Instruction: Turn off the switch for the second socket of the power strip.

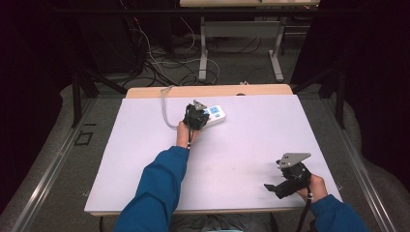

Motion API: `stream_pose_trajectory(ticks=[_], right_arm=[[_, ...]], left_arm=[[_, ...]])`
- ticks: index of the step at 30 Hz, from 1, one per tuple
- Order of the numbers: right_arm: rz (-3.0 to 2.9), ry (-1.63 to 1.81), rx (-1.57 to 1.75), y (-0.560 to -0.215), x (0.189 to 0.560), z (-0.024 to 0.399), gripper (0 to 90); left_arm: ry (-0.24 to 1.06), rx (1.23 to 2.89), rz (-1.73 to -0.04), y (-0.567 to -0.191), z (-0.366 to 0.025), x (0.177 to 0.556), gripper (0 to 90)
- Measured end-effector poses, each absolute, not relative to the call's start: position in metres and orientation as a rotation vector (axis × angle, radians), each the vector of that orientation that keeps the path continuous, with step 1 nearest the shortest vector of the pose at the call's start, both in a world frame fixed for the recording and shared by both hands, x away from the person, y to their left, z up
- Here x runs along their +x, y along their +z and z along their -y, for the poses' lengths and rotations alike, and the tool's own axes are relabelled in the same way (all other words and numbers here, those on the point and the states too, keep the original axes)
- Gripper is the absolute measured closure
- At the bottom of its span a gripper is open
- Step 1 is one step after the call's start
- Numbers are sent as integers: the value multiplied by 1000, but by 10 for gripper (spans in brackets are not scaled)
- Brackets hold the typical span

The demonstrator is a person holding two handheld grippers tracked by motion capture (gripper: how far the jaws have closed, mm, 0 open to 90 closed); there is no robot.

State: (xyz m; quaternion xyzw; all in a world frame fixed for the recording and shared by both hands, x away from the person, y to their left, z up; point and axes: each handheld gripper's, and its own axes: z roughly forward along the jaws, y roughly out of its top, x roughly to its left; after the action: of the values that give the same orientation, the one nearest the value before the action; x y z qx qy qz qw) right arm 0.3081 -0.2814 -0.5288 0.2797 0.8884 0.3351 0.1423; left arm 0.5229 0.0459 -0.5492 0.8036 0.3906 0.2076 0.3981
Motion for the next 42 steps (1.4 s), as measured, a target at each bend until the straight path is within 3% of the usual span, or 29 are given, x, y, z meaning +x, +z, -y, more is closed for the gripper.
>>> stream_pose_trajectory(ticks=[42], right_arm=[[-2565, 966, 812, -529, 308, 282, 25]], left_arm=[[543, 2053, -968, -548, -44, 524, 900]])
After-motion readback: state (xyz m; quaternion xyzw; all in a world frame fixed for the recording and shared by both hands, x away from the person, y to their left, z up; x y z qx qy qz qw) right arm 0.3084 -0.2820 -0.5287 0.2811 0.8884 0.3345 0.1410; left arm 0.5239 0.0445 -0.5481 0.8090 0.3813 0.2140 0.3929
